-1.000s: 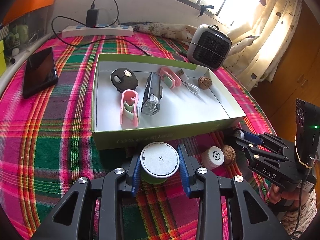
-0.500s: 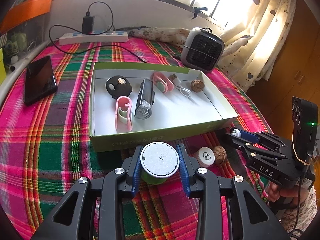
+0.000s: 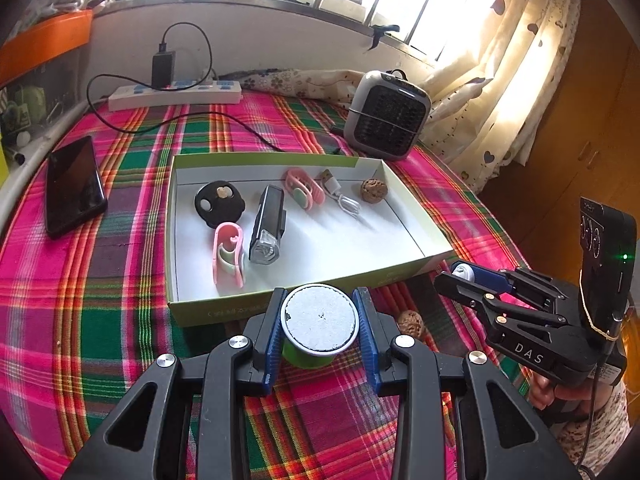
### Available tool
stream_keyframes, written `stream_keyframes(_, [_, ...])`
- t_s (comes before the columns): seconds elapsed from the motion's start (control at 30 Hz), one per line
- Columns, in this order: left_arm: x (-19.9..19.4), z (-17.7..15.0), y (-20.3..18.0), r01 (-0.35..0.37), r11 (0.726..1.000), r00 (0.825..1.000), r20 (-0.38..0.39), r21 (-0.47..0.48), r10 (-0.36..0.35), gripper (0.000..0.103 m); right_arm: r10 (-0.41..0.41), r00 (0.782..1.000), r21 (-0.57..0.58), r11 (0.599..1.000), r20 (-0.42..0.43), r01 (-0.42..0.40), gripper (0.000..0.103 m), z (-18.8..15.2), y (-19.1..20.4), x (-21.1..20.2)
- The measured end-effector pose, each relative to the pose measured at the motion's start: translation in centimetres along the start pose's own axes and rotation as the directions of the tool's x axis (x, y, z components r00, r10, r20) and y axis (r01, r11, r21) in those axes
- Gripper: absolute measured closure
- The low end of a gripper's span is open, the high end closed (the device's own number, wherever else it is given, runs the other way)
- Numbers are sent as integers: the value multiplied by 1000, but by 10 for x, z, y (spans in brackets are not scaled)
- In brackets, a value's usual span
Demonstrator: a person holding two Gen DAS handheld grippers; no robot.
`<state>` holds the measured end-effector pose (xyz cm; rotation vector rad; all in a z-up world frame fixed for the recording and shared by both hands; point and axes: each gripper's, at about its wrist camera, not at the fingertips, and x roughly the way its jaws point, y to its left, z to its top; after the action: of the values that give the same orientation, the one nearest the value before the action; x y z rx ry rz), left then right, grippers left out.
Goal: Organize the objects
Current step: 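Carry the spool and the white egg over the white box with both tools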
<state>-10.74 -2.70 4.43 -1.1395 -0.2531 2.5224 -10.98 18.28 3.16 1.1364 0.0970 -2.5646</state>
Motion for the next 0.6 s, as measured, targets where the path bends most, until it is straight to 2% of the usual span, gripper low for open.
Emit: stream_keyframes(0.6, [15, 28, -12, 36, 999, 999, 4, 14, -36, 72, -3, 999, -15, 1000, 45, 4, 72, 29, -6, -1])
